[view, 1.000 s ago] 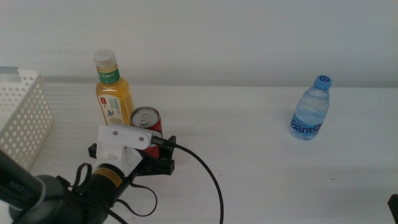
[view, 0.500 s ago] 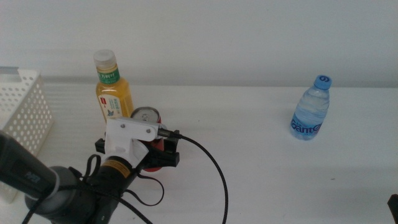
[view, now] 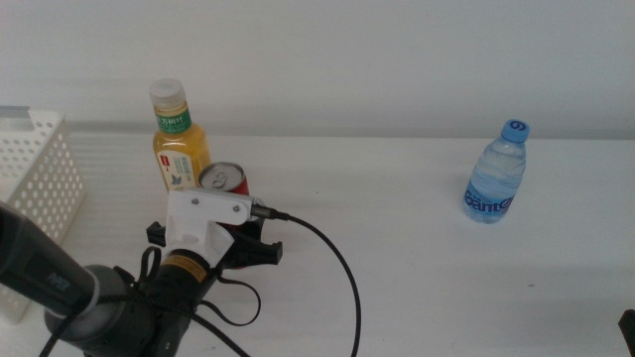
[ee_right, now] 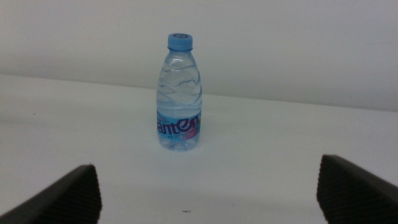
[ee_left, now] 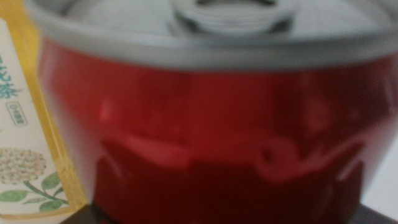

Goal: Use arms to grab the bottles and put them into the dustbin to the left of the table.

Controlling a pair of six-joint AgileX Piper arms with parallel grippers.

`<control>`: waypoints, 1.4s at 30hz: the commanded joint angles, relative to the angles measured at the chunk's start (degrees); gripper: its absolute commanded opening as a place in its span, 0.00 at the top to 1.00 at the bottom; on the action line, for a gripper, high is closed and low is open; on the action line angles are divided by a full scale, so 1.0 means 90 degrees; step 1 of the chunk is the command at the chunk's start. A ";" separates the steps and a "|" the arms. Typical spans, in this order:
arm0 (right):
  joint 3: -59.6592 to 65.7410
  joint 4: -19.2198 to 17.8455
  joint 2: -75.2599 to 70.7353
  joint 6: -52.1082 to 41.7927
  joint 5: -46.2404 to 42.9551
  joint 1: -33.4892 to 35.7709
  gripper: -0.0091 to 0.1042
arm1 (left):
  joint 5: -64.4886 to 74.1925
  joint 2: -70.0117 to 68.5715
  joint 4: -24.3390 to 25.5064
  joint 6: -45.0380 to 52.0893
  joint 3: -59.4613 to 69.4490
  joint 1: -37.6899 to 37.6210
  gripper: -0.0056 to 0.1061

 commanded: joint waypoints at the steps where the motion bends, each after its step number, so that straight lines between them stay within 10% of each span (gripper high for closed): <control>1: 0.0267 -0.0045 -0.0255 -0.0009 -0.0055 -0.0041 0.10 | -0.0002 -0.0022 -0.0107 0.0272 0.0014 -0.0039 0.95; 10: 0.0267 -0.0045 -0.0255 -0.0009 -0.0055 -0.0041 0.10 | 0.2658 -0.1998 -0.0476 0.1574 0.0225 -0.0050 0.97; 25: 0.0267 -0.0045 -0.0255 -0.0009 -0.0055 -0.0041 0.10 | 0.4704 -0.4592 -0.7335 0.8608 0.0085 -0.0039 0.97; 38: 0.0267 -0.0045 -0.0255 -0.0009 -0.0055 -0.0041 0.10 | 0.4475 -0.4592 -0.7380 0.8736 0.0101 -0.0039 0.97; 42: 0.0267 -0.0045 -0.0255 -0.0009 -0.0055 -0.0041 0.10 | 0.5192 -0.4592 -0.5174 0.6850 0.0101 0.0009 0.97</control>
